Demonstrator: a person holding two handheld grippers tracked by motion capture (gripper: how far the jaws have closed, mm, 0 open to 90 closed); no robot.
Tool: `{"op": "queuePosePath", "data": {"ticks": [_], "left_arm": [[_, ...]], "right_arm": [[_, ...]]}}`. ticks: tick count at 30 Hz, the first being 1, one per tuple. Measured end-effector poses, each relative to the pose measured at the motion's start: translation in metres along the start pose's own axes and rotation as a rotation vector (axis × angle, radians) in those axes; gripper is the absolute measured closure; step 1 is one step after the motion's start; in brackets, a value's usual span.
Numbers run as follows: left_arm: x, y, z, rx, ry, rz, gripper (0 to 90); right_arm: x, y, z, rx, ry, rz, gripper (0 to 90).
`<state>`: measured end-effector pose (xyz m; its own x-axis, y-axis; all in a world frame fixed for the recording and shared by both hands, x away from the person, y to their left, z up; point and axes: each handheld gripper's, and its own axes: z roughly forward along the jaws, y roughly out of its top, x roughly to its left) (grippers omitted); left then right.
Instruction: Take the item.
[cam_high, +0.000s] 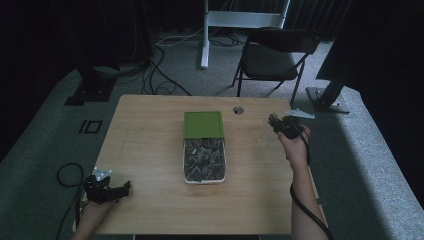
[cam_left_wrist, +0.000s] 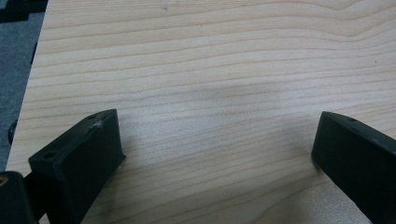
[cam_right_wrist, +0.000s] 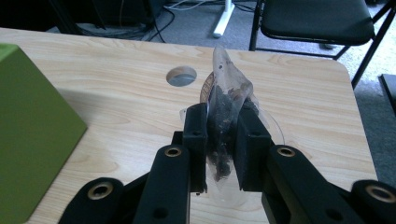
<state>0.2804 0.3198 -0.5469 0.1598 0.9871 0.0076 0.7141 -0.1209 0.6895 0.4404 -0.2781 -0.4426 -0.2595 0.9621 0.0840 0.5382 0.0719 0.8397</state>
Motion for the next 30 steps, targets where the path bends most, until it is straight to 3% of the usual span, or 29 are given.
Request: {"op": "queuePosePath", "data": {"ticks": [21,30], "left_arm": [[0.0,0.0,0.0,0.0,0.0,0.0,2.3],[0.0,0.0,0.0,0.0,0.0,0.0,2.3]], "right_arm": [[-0.0061,-0.0014,0.0022,0.026,-0.002,0.019,75.0],[-0.0047,0.0014,0.0003,0.006,-0.002,0.026,72.3]]}}
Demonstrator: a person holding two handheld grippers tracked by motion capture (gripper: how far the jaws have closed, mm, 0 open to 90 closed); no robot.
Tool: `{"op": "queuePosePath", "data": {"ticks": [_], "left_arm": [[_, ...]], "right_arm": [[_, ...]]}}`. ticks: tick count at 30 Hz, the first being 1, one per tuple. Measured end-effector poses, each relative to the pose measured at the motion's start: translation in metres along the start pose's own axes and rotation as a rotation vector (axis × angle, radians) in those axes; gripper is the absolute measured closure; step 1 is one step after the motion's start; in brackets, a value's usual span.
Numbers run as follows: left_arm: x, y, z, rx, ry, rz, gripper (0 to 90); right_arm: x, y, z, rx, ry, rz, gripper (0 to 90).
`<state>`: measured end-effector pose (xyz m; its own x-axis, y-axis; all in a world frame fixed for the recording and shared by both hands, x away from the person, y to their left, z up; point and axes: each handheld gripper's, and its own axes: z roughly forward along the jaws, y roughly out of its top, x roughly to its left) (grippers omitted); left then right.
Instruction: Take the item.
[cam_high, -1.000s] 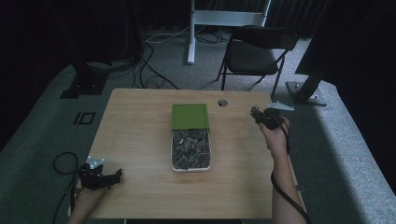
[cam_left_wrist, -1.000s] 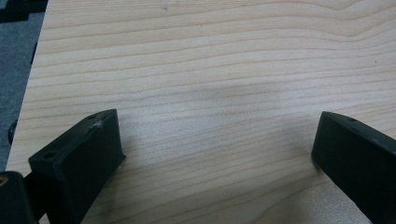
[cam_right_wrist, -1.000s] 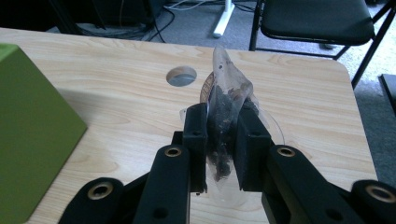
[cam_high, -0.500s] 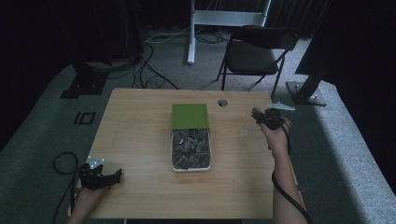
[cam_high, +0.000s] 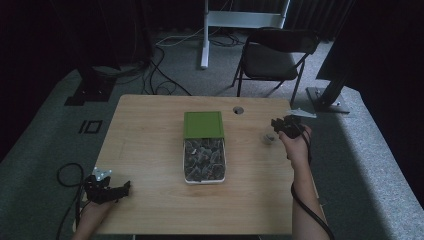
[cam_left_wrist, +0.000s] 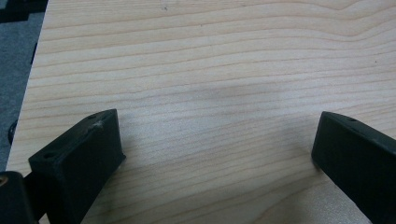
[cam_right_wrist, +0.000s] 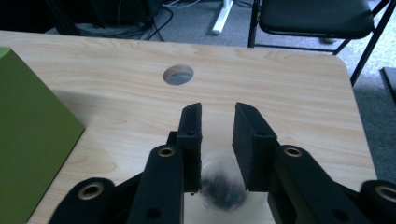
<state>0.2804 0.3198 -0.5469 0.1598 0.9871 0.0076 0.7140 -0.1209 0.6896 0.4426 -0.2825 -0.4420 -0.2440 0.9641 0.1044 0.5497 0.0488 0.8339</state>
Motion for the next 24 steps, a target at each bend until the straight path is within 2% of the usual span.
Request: {"op": "queuePosePath", "data": {"ticks": [16,24], "left_arm": [[0.0,0.0,0.0,0.0,0.0,0.0,2.3],[0.0,0.0,0.0,0.0,0.0,0.0,2.3]], "right_arm": [[0.004,0.004,-0.013,-0.034,0.018,-0.029,69.8],[0.009,-0.002,-0.029,-0.069,0.034,-0.051,68.2]]}}
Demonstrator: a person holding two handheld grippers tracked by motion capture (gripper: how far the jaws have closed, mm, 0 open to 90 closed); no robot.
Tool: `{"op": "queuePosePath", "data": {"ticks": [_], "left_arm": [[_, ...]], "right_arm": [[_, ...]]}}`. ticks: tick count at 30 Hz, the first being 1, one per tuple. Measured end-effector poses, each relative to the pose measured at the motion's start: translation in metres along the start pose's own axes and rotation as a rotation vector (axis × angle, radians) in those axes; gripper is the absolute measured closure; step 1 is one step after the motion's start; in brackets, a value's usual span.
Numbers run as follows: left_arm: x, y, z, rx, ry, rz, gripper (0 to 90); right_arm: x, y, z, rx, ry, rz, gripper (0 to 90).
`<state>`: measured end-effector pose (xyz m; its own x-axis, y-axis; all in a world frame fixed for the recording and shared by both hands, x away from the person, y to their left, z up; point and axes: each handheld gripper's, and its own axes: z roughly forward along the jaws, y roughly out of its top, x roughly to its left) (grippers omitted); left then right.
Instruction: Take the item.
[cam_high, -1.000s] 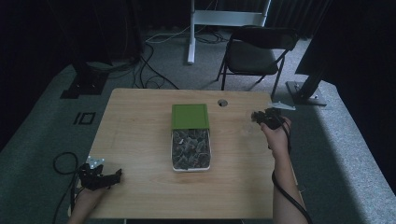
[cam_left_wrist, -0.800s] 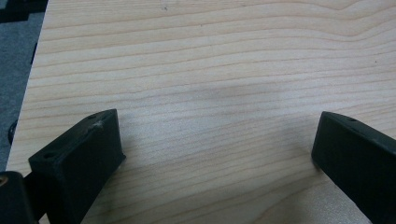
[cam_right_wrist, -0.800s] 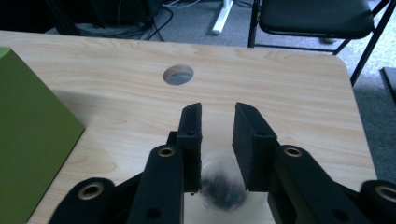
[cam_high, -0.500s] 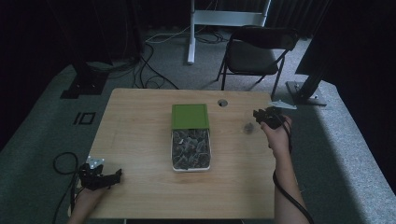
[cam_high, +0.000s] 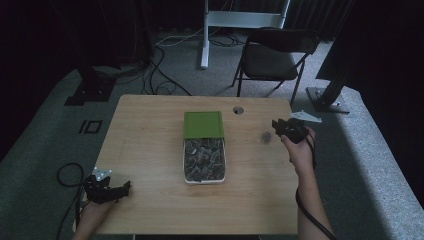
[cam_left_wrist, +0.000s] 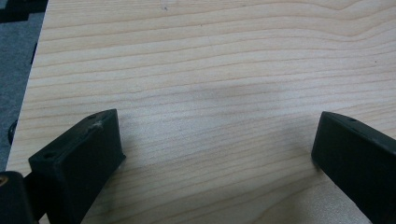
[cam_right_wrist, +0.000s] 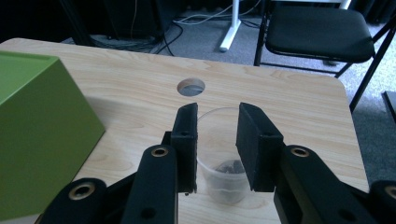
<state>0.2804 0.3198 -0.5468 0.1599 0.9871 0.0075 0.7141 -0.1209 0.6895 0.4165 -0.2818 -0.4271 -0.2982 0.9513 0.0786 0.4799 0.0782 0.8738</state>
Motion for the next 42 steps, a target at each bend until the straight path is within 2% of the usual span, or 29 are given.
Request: {"op": "queuePosePath", "data": {"ticks": [10,18,23,27,31,38,42], "left_arm": [[0.0,0.0,0.0,0.0,0.0,0.0,2.3],[0.0,0.0,0.0,0.0,0.0,0.0,2.3],[0.0,0.0,0.0,0.0,0.0,0.0,2.3],[0.0,0.0,0.0,0.0,0.0,0.0,2.3],[0.0,0.0,0.0,0.0,0.0,-0.001,2.3],[0.0,0.0,0.0,0.0,0.0,0.0,2.3],[0.0,0.0,0.0,0.0,0.0,0.0,2.3]], "right_arm": [[0.004,-0.012,-0.018,-0.024,0.019,-0.028,66.4],[0.005,-0.031,-0.027,-0.027,0.023,-0.019,63.2],[0.005,-0.04,-0.03,-0.019,0.021,-0.013,62.6],[0.003,-0.049,-0.032,-0.018,0.004,0.007,58.6],[0.002,-0.058,-0.032,-0.008,-0.01,0.001,57.3],[0.002,-0.074,-0.031,0.007,-0.011,0.008,56.7],[0.001,-0.084,-0.031,0.018,-0.002,0.021,52.9]]}}
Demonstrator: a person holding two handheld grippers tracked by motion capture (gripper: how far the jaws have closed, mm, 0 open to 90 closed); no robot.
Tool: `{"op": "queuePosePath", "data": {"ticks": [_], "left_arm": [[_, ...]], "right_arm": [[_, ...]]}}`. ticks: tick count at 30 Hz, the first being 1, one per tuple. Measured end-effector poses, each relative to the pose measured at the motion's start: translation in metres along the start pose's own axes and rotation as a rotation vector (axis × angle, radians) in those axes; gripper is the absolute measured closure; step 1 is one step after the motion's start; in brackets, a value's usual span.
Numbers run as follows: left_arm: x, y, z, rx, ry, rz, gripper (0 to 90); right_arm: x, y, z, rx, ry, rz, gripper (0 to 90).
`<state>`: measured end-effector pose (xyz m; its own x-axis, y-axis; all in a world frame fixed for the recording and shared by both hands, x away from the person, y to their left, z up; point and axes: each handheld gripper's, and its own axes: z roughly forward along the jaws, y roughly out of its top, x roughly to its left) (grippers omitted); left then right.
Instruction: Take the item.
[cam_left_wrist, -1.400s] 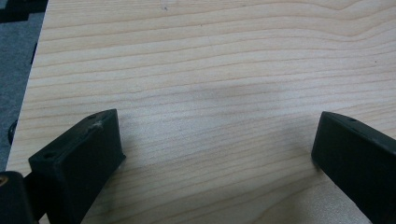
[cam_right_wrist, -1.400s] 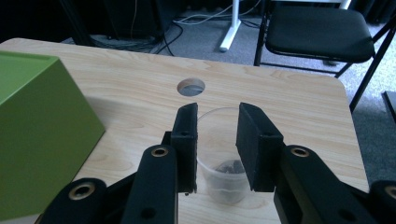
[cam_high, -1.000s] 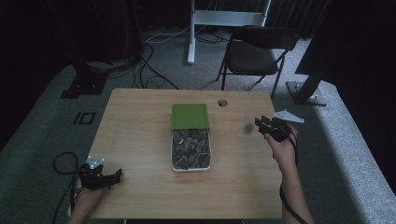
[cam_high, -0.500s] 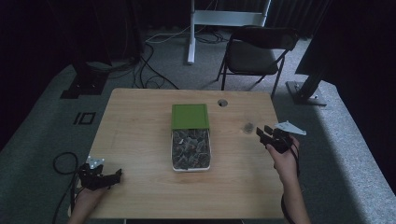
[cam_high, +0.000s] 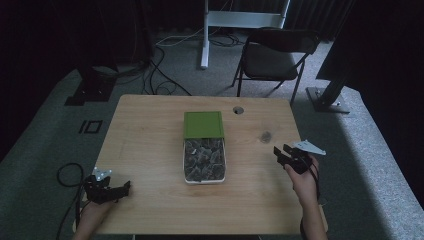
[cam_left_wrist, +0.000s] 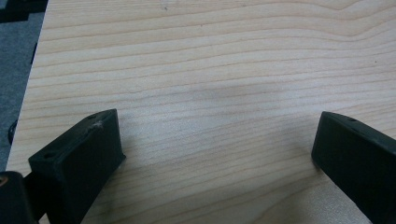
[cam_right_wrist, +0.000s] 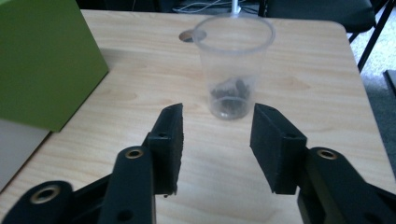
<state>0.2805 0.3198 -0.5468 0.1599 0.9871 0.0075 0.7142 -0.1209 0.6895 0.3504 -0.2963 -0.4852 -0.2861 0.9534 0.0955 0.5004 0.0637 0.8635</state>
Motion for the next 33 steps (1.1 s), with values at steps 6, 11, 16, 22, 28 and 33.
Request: {"op": "queuePosePath", "data": {"ticks": [6,11,16,22,28,33], "left_arm": [[0.0,0.0,0.0,0.0,0.0,0.0,2.3],[0.0,0.0,0.0,-0.002,0.0,0.0,2.3],[0.0,0.0,0.0,0.0,0.0,0.001,2.3],[0.0,0.0,0.0,0.0,0.0,0.001,2.3],[0.0,0.0,0.0,0.0,0.0,0.002,2.3],[0.0,0.0,0.0,0.0,0.0,0.002,2.3]], "right_arm": [[-0.001,-0.014,-0.002,0.014,0.004,0.008,50.8],[-0.002,-0.028,-0.002,0.036,-0.004,0.013,48.8],[-0.005,-0.039,-0.002,0.054,-0.004,0.031,47.9],[-0.006,-0.047,-0.003,0.074,-0.023,0.03,45.8],[-0.003,-0.054,-0.007,0.093,-0.034,0.035,40.2],[0.001,-0.062,-0.009,0.104,-0.046,0.034,36.7]]}}
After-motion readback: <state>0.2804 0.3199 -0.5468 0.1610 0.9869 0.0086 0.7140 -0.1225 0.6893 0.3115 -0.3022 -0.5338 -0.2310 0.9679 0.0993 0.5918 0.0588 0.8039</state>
